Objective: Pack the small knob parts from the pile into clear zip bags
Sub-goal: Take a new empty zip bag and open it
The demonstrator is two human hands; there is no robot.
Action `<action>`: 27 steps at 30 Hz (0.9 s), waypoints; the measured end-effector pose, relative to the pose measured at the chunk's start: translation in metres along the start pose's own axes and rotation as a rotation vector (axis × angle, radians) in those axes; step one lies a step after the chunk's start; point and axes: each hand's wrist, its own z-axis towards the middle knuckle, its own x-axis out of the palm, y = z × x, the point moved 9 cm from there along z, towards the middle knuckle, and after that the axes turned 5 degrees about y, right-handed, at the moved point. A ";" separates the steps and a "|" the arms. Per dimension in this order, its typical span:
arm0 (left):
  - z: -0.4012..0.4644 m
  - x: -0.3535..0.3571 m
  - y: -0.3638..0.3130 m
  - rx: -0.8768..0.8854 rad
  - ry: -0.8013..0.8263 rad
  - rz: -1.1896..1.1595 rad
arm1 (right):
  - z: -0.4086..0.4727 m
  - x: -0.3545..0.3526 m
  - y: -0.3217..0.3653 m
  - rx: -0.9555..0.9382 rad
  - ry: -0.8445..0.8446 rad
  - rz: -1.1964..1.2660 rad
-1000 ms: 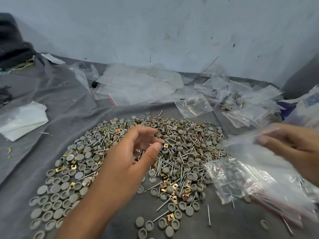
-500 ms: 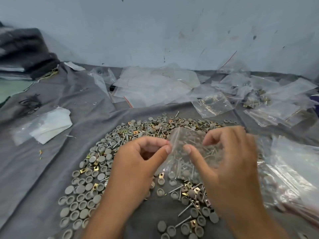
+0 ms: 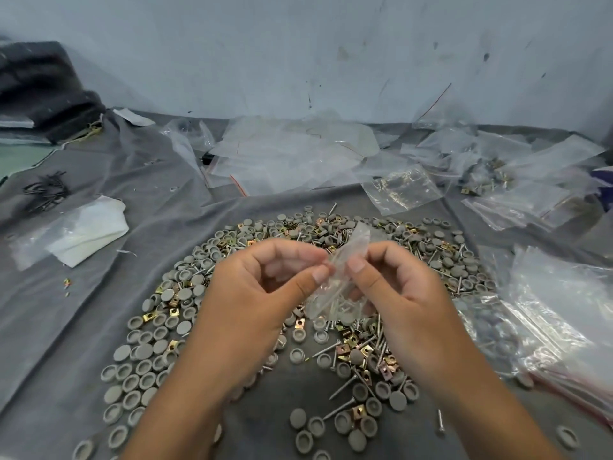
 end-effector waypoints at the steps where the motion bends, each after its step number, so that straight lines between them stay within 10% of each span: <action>1: -0.001 -0.003 -0.002 0.029 -0.028 0.062 | 0.001 -0.002 -0.002 0.009 0.009 0.003; 7: -0.017 -0.012 -0.038 0.334 -0.384 0.830 | 0.003 0.001 -0.001 -0.003 0.126 -0.039; 21: -0.014 -0.004 -0.035 0.339 -0.304 0.916 | 0.012 0.014 -0.012 -0.016 0.138 -0.052; 27: -0.014 -0.014 -0.036 0.348 -0.347 0.919 | 0.001 0.033 -0.044 0.011 0.335 -0.916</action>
